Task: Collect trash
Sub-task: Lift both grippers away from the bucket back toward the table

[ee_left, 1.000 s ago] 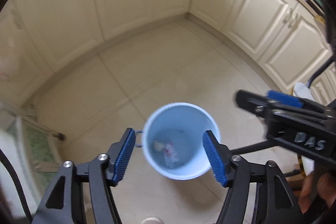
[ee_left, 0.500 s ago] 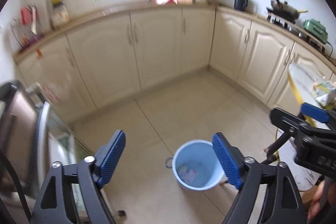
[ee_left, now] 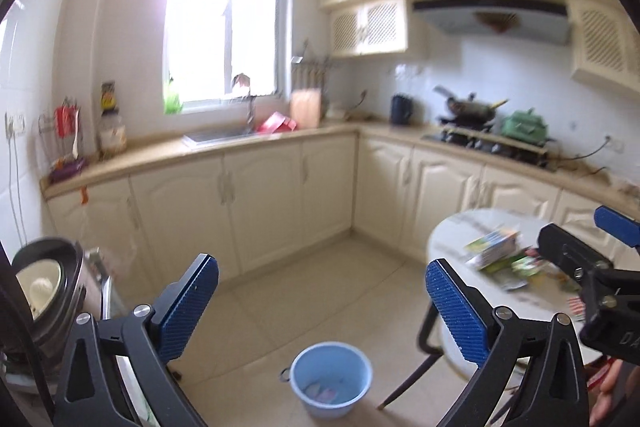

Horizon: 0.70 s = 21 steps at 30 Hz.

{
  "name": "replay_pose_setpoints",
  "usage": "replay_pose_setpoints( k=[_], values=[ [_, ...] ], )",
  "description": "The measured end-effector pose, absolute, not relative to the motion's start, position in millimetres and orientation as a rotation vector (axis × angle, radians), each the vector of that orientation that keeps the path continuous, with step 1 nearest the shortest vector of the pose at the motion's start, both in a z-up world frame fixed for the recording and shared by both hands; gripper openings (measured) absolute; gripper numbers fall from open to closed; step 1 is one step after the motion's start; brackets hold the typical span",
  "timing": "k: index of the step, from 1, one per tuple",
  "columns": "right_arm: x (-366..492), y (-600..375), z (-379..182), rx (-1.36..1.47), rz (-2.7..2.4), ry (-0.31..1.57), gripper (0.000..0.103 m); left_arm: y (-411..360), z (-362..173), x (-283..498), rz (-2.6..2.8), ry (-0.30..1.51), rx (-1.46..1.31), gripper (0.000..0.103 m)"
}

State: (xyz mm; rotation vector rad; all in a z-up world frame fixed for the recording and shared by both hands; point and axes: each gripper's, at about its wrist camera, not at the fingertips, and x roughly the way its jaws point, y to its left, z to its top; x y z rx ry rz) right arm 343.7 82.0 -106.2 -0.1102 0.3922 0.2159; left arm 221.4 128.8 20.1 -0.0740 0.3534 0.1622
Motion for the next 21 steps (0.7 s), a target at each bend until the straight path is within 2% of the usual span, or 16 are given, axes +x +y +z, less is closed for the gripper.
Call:
replay_pose_setpoints(
  k=[7,12,21],
  values=[
    [271.8,39.7,-44.3,-0.087,0.138,0.248,0.103,100.6,17.5,128.4,0.108,0.235,-0.049,0.102],
    [227.3,12.1,-13.2,-0.064,0.091,0.181,0.103,106.1,-10.8,13.3,0.07,0.141,-0.042,0.102],
    [186.9,-20.5,17.4,-0.04,0.036,0.092,0.103,104.6,-49.7,-45.7,0.031,0.037,-0.022,0.102]
  ],
)
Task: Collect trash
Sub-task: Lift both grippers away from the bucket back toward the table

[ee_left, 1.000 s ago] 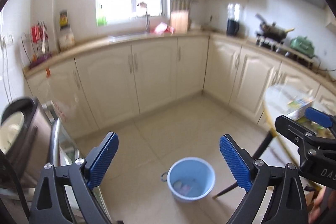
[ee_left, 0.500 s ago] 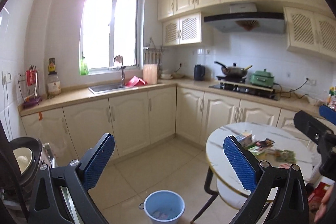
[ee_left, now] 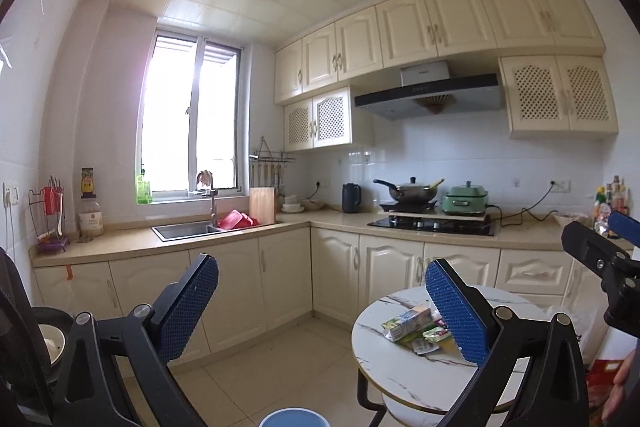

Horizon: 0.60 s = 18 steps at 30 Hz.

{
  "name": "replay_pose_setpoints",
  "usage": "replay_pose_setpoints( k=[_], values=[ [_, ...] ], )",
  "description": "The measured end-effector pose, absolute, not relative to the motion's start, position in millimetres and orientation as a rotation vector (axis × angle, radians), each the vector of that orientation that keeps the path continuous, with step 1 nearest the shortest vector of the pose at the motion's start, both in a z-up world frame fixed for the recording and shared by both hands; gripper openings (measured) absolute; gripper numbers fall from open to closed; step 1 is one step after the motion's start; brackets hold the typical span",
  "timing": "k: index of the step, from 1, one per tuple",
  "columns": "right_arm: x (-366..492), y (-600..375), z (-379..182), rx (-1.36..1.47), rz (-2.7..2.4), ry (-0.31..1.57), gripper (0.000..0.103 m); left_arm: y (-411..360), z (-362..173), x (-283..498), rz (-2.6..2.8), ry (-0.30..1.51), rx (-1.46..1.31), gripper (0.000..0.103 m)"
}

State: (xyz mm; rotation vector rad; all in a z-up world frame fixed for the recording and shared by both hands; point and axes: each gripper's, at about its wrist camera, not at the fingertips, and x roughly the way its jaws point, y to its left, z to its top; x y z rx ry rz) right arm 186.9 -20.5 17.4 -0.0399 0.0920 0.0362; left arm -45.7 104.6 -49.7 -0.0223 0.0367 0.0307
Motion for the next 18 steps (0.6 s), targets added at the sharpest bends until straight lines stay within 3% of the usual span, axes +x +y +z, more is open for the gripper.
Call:
replay_pose_setpoints(
  k=[10,18],
  values=[
    [190.1,-44.4,15.4,-0.02,0.004,0.102,0.103,112.0,-60.8,-53.9,0.02,0.057,-0.011,0.102],
    [215.4,-75.3,-8.2,-0.007,-0.061,0.168,0.103,107.5,-48.1,11.5,-0.013,0.141,-0.033,0.102]
  ],
)
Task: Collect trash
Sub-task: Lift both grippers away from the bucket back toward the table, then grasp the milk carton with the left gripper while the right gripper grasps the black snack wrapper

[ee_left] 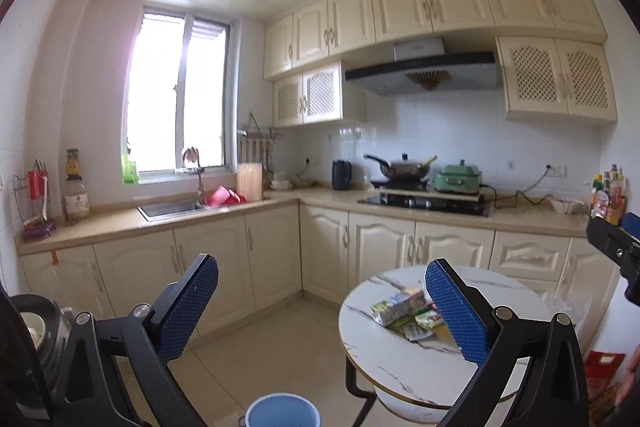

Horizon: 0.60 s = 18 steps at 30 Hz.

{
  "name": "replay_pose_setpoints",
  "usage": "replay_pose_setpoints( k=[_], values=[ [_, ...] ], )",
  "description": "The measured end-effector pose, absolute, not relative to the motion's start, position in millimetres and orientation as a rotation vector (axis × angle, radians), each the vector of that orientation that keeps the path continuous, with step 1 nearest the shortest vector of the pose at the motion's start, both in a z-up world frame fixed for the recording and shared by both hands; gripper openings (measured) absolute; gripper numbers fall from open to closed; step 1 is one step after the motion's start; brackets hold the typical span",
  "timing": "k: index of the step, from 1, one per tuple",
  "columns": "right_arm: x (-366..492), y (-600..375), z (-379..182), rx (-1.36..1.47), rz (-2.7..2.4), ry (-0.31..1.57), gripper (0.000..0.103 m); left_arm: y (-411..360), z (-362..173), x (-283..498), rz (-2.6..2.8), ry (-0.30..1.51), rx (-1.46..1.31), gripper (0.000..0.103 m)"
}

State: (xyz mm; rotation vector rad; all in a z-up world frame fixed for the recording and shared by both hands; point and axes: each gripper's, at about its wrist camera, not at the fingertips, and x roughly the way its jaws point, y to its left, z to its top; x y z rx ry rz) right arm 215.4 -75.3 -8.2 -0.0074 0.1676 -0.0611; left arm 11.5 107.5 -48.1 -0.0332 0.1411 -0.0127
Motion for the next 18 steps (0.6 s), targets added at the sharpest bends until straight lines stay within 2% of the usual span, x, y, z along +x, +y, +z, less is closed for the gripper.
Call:
replay_pose_setpoints(
  k=[10,18],
  values=[
    [297.5,-156.7,-87.0,0.075,-0.187,0.406,0.103,70.4,-92.3,156.3,-0.148,0.41,-0.03,0.102],
    [370.1,-218.0,-146.6,0.119,-0.226,0.561,0.103,29.9,-109.0,307.7,-0.323,0.548,0.056,0.102]
  ],
)
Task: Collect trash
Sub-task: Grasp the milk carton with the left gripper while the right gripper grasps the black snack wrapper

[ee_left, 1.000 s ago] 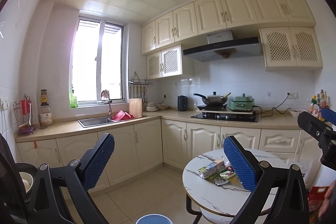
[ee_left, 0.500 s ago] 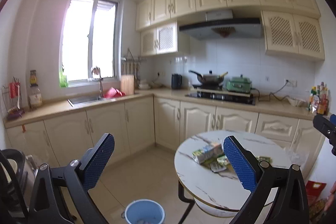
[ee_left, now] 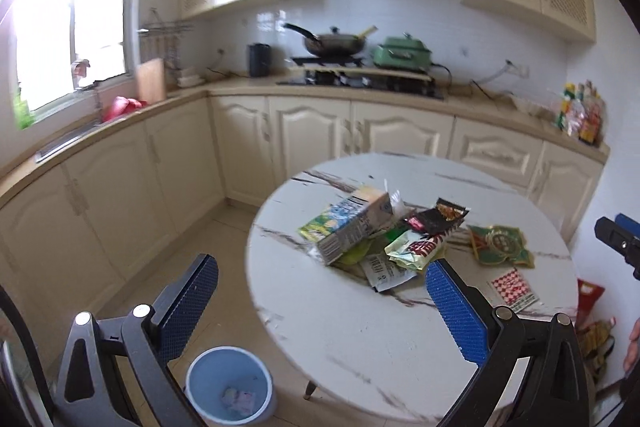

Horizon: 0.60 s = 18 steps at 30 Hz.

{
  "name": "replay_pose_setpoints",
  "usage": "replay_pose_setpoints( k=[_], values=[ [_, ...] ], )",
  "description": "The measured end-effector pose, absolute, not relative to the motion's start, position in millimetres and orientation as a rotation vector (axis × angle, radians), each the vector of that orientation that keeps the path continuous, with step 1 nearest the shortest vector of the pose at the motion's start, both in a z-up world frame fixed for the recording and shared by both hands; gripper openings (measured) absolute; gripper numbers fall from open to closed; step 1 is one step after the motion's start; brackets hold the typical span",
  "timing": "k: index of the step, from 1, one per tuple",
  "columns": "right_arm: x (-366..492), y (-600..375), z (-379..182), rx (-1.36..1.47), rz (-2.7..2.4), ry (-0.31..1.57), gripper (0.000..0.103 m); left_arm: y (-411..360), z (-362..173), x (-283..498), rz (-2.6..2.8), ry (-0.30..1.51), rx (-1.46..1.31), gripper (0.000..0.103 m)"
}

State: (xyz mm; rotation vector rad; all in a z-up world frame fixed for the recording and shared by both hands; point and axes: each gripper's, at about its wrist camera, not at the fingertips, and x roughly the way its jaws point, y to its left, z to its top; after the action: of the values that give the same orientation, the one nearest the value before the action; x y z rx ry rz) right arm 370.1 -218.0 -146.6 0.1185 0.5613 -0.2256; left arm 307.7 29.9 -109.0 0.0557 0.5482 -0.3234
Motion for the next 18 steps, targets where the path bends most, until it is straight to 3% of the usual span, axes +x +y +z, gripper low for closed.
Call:
replay_pose_setpoints(
  k=[9,18],
  values=[
    [442.5,-260.9,-203.2,0.175,-0.23,0.712,0.103,12.2,-160.8,460.9,-0.458,0.658,0.145,0.102],
    [489.2,-274.2,-233.5,0.17,-0.24,0.793,0.103,11.4,-189.5,548.0,-0.556,0.726,0.145,0.1]
  ],
)
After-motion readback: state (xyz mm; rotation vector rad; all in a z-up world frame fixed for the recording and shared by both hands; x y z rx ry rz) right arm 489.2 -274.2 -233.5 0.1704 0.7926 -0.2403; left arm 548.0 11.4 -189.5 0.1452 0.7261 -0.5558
